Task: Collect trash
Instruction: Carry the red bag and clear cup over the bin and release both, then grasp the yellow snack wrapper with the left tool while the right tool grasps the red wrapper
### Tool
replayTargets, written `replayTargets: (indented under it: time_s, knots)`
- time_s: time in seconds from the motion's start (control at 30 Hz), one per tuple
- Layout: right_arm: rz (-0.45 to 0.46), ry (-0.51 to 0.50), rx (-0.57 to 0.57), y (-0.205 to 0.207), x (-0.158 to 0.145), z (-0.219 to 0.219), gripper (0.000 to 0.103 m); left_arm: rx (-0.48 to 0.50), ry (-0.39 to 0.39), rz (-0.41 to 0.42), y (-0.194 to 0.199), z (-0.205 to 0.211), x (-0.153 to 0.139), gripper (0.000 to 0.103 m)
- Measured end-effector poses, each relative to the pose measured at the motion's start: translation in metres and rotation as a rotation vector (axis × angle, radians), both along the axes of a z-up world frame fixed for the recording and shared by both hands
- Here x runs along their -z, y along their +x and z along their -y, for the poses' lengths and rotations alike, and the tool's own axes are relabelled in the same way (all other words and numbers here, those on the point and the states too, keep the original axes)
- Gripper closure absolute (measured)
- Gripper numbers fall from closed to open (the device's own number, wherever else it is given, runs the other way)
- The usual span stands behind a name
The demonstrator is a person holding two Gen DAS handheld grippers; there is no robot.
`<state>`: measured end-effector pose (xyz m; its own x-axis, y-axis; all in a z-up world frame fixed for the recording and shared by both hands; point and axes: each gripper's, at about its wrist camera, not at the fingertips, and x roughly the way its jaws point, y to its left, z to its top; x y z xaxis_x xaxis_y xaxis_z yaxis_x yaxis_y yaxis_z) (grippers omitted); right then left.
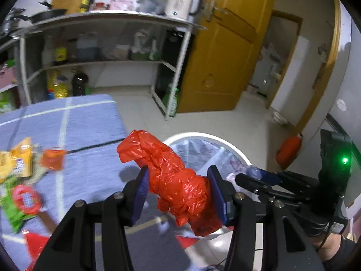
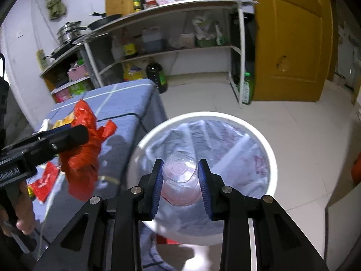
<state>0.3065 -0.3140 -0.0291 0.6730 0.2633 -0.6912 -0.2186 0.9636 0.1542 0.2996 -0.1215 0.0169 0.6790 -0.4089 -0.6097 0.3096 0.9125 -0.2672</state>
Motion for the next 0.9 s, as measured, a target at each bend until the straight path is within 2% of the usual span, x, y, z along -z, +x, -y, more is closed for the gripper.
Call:
replayTargets:
  time_s: [0.3, 0.4, 0.43, 0.5, 0.67, 0.9]
  knots:
    - [-0.058, -0.02, 0.032, 0.021, 0.028, 0.016, 0.07, 0.077, 0.015, -0.069, 0.028, 0.041, 0.026, 0.044]
    - [-0.068, -0.024, 0.045, 0.023, 0.031, 0.018, 0.058, 0.074, 0.011, -0.086, 0.032, 0.042, 0.033, 0.042]
    - [-0.066, -0.024, 0.048, 0.022, 0.03, 0.019, 0.054, 0.075, 0.002, -0.094, 0.033, 0.041, 0.034, 0.04]
    - [-0.066, -0.023, 0.059, 0.021, 0.03, 0.022, 0.053, 0.068, -0.006, -0.104, 0.034, 0.039, 0.037, 0.034]
    - [-0.042, -0.01, 0.074, 0.014, 0.02, 0.027, 0.053, 0.045, -0.022, -0.096, 0.03, 0.03, 0.032, 0.034]
    - [0.042, 0.0, 0.039, -0.014, -0.009, 0.014, 0.053, -0.003, -0.01, -0.02, 0.0, 0.008, 0.007, 0.034]
